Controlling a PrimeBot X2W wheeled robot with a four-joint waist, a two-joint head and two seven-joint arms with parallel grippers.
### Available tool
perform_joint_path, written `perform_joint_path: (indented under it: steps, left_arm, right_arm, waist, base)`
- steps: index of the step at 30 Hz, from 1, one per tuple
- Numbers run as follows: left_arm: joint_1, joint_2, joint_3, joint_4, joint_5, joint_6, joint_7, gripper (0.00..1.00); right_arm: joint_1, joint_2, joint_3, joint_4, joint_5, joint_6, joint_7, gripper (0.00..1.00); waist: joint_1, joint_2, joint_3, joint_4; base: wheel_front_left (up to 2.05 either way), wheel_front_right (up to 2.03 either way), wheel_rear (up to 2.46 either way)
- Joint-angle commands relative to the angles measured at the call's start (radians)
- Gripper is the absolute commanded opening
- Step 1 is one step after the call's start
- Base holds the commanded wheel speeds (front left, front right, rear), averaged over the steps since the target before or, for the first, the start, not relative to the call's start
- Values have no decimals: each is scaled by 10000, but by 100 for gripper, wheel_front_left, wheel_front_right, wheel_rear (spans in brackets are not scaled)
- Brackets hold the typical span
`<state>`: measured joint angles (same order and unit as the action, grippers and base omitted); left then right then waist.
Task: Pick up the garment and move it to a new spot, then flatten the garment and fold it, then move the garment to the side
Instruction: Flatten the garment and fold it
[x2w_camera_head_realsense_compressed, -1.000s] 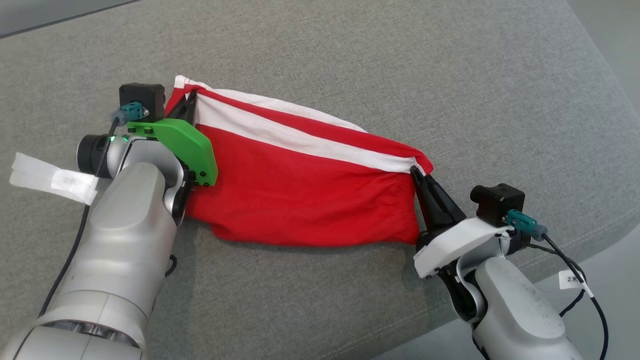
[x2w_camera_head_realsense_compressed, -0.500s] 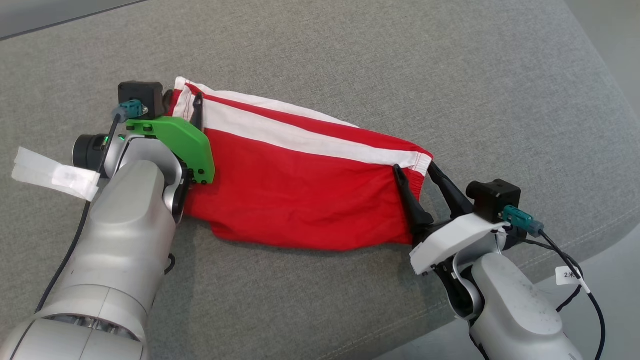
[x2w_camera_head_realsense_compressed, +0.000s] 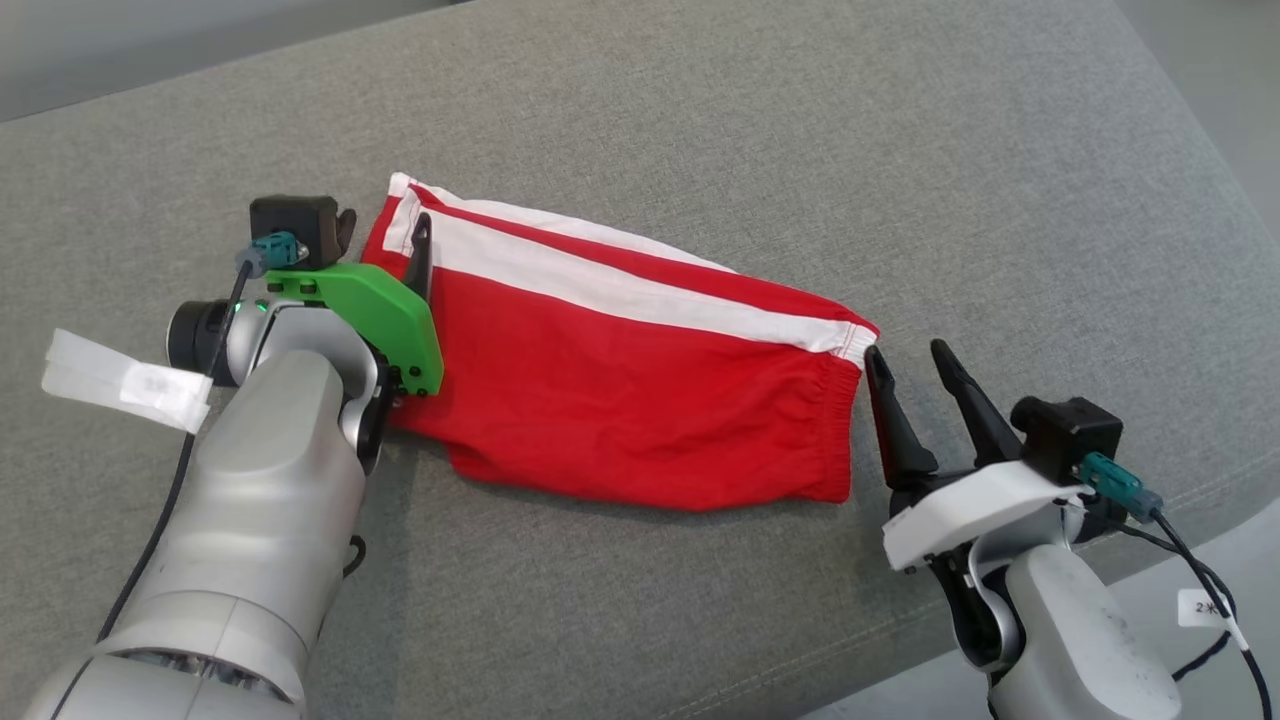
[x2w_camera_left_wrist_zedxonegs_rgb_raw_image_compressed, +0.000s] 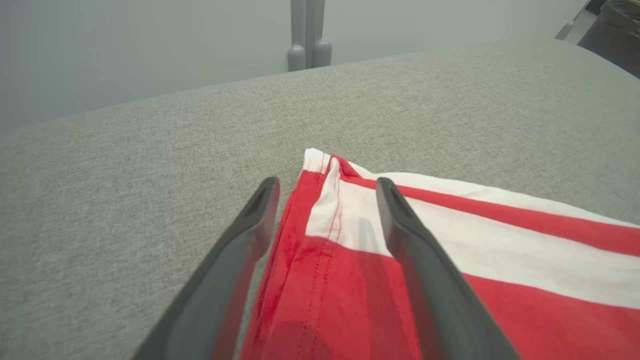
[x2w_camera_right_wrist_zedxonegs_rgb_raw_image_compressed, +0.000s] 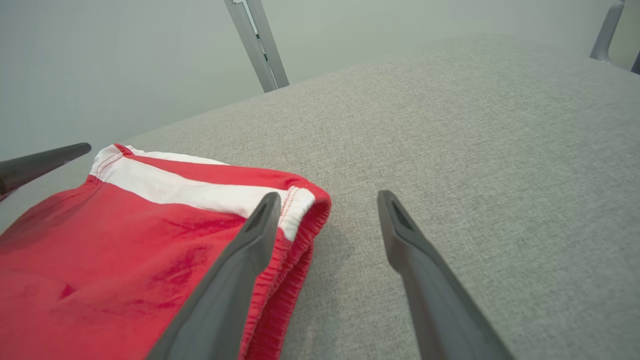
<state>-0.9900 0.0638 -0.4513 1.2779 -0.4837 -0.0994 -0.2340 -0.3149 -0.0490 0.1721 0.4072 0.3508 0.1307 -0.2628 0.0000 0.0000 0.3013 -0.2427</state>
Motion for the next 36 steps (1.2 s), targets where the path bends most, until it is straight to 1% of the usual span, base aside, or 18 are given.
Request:
perform_joint_path:
  steps: [1, 6, 11, 20, 26, 27, 29, 30, 31, 32, 36]
  left_arm:
    - [218, -10, -7, 40, -74, -54, 7, 100]
    - [633, -37, -130, 64, -195, -136, 400, 100]
    - [941, 17, -191, 88, -307, -150, 965, 100]
    - [1276, 258, -26, 98, -587, 283, 1563, 100]
    - [1566, 390, 2, 119, -763, 380, 2073, 100]
    - [1607, 388, -14, 124, -778, 347, 2122, 93]
    - [1666, 368, -57, 132, -804, 256, 2213, 42]
    - [1708, 341, -84, 134, -823, 199, 2268, 28]
    - [1737, 310, -110, 139, -837, 179, 2293, 17]
    - [1767, 292, -143, 139, -843, 136, 2284, 0]
    - [1840, 258, -218, 145, -875, 47, 2145, 0]
  right_arm:
    - [254, -28, -176, -145, -184, 1, -37, 100]
    - [837, -28, -821, -616, -627, 1, -37, 100]
    - [1227, -29, -1144, -1134, -886, 1, -37, 100]
    - [1510, -29, -1180, -2128, -968, 1, 161, 100]
    - [1700, -28, -1266, -2654, -977, 1, 299, 100]
    - [1706, -28, -1271, -2686, -972, 1, 305, 100]
    - [1744, -28, -1262, -2734, -957, 1, 284, 100]
    - [1759, -29, -1248, -2750, -946, 1, 287, 100]
    - [1765, -28, -1231, -2763, -938, 1, 293, 100]
    - [1769, -28, -1206, -2770, -935, 1, 299, 100]
    - [1787, -29, -1151, -2786, -941, 1, 288, 100]
  waist:
    - [0, 0, -276, 230]
    - [0, 0, -729, 501]
    - [0, 0, -1024, 571]
    - [0, 0, -869, 216]
    - [0, 0, -797, 51]
    - [0, 0, -811, 47]
    - [0, 0, -839, 46]
    - [0, 0, -854, 46]
    - [0, 0, -871, 46]
    - [0, 0, -891, 44]
    - [0, 0, -982, 29]
  base:
    - [0, 0, 0]
    - [0, 0, 0]
    - [0, 0, 0]
    - [0, 0, 0]
    - [0, 0, 0]
    - [0, 0, 0]
    - [0, 0, 0]
    - [0, 0, 0]
    - [0, 0, 0]
    - [0, 0, 0]
    - [0, 0, 0]
